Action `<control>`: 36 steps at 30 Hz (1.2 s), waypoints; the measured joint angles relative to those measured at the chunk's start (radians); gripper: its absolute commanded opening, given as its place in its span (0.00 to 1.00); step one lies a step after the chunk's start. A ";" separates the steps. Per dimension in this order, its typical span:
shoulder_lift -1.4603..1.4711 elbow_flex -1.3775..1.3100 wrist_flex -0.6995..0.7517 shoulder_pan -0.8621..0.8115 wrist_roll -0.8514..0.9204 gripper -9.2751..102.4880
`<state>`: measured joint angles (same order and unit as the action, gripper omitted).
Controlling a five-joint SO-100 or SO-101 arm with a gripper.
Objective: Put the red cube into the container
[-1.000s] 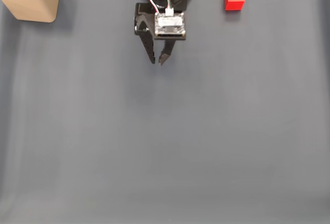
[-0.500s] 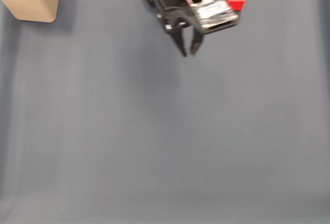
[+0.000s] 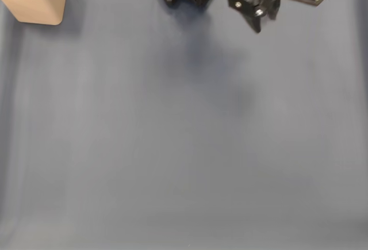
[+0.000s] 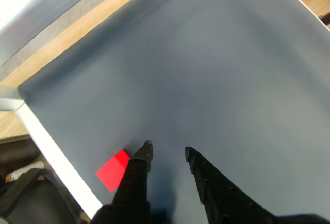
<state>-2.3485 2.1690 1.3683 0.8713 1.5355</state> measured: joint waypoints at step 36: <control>-0.124 0.272 0.035 0.469 0.008 0.34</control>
<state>-2.4728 2.4406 1.4036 1.3407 1.5432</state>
